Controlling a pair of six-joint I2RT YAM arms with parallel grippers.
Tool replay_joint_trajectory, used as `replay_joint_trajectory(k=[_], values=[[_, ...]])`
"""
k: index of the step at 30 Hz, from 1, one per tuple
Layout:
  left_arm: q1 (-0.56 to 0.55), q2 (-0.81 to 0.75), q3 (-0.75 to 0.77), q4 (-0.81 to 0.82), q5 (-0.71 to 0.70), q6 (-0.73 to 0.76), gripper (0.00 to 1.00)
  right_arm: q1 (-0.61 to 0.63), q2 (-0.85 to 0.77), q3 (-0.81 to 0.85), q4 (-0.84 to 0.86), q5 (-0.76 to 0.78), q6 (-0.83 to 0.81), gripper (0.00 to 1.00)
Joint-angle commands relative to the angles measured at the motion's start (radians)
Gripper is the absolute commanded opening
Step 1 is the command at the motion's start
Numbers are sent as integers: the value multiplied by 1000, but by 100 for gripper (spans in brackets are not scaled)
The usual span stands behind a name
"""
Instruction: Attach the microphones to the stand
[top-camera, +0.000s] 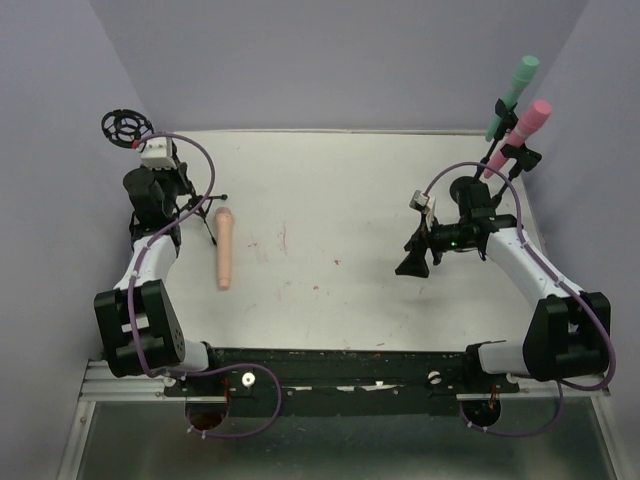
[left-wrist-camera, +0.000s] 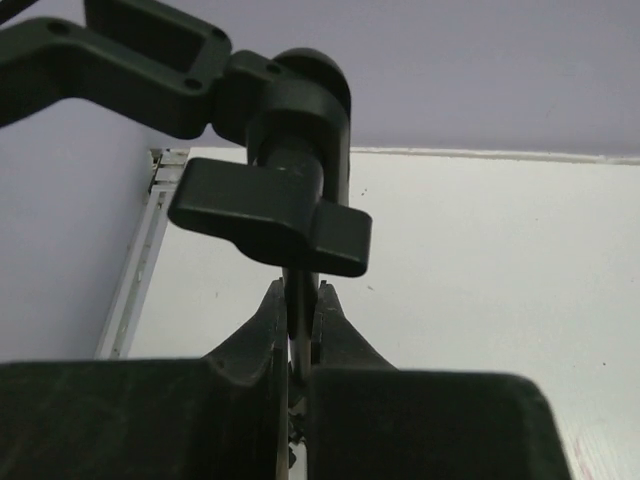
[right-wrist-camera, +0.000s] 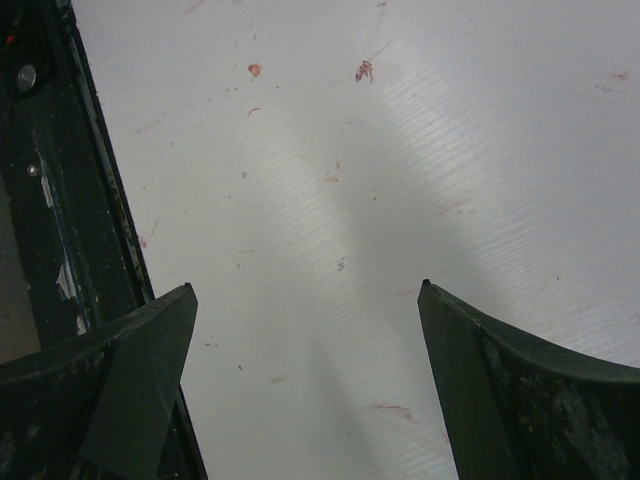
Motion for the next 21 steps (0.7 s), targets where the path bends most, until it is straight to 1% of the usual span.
replay_joint_trajectory(k=[1, 10, 15, 19, 21], values=[[7, 12, 69, 43, 72, 39, 0, 1, 22, 1, -12, 21, -15, 100], [3, -30, 168, 46, 77, 47, 0, 1, 30, 1, -21, 12, -29, 100], [-28, -68, 210, 19, 77, 64, 0, 1, 25, 1, -27, 6, -35, 100], [-106, -129, 236, -50, 100, 50, 0, 1, 25, 4, -33, 1, -41, 100], [-192, -164, 231, -87, 100, 30, 0, 1, 22, 4, -33, -1, -44, 100]])
